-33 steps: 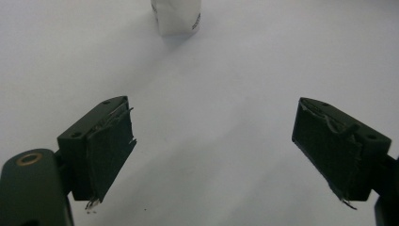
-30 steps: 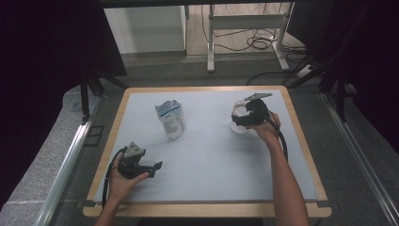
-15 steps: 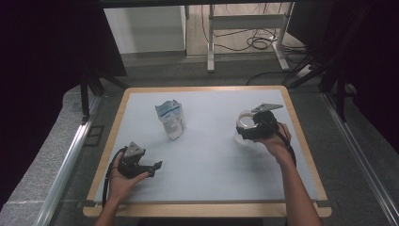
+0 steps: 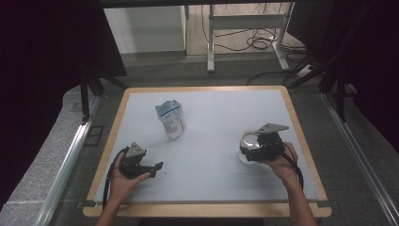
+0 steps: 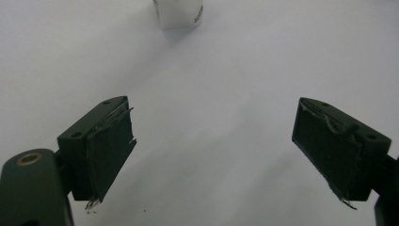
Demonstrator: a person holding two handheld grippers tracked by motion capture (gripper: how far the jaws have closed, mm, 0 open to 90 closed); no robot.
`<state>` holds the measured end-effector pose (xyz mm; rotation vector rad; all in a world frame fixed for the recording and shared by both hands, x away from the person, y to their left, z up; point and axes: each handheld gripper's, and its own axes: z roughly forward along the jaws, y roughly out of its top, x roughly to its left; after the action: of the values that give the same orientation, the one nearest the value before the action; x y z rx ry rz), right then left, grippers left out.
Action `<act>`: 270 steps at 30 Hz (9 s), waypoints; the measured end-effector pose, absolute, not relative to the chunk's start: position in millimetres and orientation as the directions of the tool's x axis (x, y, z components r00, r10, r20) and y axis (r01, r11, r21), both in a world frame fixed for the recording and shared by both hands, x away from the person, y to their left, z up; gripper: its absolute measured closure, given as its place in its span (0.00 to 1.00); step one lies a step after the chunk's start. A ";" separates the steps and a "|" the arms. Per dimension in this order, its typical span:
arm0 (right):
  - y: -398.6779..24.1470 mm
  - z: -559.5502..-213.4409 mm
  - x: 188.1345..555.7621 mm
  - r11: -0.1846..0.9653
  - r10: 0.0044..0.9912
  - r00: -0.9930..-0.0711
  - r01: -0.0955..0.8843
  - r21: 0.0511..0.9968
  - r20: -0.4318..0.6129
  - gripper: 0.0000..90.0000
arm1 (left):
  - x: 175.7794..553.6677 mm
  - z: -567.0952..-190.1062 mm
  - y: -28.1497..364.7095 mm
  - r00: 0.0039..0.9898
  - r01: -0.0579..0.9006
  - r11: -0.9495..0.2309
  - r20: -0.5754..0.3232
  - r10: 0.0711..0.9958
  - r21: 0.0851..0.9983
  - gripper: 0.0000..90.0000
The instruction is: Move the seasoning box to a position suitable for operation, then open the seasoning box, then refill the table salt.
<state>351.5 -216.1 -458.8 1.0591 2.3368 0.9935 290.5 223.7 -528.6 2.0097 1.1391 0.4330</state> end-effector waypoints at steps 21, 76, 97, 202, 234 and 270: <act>-214.2 -455.7 332.7 0.397 0.765 -0.643 0.451 0.799 -0.018 0.04 | 284.2 -524.5 226.4 0.540 0.563 -0.290 -0.078 0.838 0.774 0.15; -267.8 -449.6 294.4 0.256 0.851 -0.525 0.385 0.887 -0.018 1.00 | 292.7 -508.7 153.7 0.644 0.470 -0.305 -0.085 0.761 0.828 0.51; -277.5 -457.4 294.2 0.153 0.848 -0.524 0.387 0.909 0.080 1.00 | 315.2 -496.8 79.1 0.755 0.444 -0.337 -0.144 0.640 0.830 0.63; -279.6 -502.9 259.2 0.208 0.848 -0.526 0.454 0.867 0.071 1.00 | 333.7 -425.2 -65.4 0.897 0.250 -0.450 -0.030 0.442 0.857 1.00; -201.9 -504.8 238.0 0.307 0.709 -0.706 0.321 0.896 0.010 0.59 | 311.6 -462.7 68.3 0.790 0.351 -0.328 -0.089 0.607 0.877 0.41; -124.5 -515.7 268.3 0.306 0.666 -0.745 0.318 0.897 0.037 0.36 | 297.6 -496.9 207.8 0.563 0.431 -0.166 -0.120 0.817 0.887 0.29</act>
<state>268.3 -124.5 -515.7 0.8837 2.2374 1.4172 297.6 207.8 -496.9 1.7930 1.0287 0.4821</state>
